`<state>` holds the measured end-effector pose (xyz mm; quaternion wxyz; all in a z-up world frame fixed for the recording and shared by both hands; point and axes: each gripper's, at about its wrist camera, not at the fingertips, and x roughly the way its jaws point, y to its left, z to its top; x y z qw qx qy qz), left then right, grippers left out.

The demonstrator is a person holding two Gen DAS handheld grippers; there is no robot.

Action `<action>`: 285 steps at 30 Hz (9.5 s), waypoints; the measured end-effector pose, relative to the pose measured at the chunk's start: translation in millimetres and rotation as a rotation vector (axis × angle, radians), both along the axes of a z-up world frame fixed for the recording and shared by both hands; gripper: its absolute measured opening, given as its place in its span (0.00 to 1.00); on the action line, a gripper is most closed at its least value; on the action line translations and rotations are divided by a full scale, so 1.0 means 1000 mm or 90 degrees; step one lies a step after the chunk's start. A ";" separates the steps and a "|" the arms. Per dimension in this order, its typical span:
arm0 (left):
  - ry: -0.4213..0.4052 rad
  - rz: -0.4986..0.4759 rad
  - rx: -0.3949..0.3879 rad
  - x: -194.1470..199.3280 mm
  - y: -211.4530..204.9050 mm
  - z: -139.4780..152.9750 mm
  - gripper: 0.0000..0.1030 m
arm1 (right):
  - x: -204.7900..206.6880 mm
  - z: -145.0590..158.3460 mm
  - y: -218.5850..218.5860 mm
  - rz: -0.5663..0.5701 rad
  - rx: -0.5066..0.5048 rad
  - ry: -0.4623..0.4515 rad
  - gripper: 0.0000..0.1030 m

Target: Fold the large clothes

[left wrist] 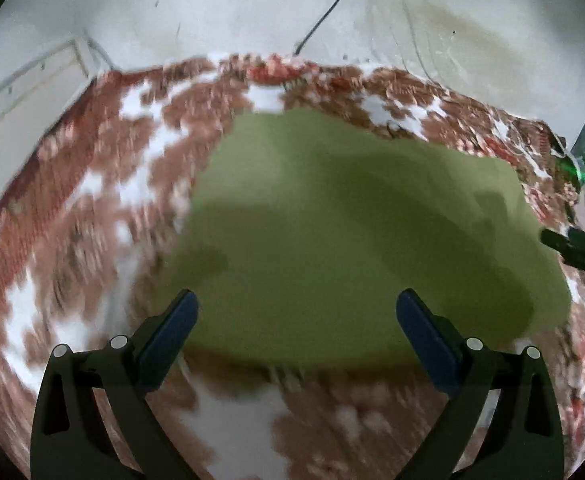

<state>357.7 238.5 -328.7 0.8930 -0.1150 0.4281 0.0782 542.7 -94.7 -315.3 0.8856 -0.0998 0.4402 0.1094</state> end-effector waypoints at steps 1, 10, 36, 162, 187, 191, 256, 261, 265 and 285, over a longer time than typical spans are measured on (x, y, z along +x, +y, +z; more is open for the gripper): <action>0.004 0.011 -0.027 -0.010 -0.001 -0.009 0.95 | -0.003 -0.001 0.003 0.005 0.002 0.002 0.95; -0.102 0.151 -0.295 -0.065 0.006 -0.093 0.95 | -0.010 -0.028 0.015 0.002 0.005 0.036 0.95; -0.228 0.237 -0.437 0.038 0.070 -0.124 0.95 | 0.022 -0.061 0.029 -0.013 -0.001 0.070 0.95; -0.019 -0.174 -0.151 0.106 -0.173 0.027 0.83 | 0.016 -0.017 -0.197 0.004 0.291 0.304 0.20; 0.088 -0.187 -0.368 0.117 -0.180 -0.052 0.86 | 0.031 -0.086 -0.210 0.023 0.148 0.314 0.31; 0.024 -0.166 -0.232 0.062 -0.195 -0.040 0.86 | 0.039 -0.091 -0.213 -0.001 0.183 0.331 0.31; -0.014 -0.235 -0.001 0.156 -0.247 -0.033 0.93 | 0.118 -0.084 -0.142 -0.071 0.103 0.137 0.94; 0.020 -0.198 0.016 0.151 -0.228 -0.054 0.95 | 0.114 -0.106 -0.168 -0.073 0.081 0.148 0.95; 0.035 -0.196 0.023 0.149 -0.225 -0.047 0.96 | 0.107 -0.104 -0.190 -0.076 0.109 0.168 0.95; 0.167 -0.252 -0.315 0.212 -0.154 -0.081 0.94 | 0.108 -0.127 -0.211 -0.050 0.347 0.399 0.96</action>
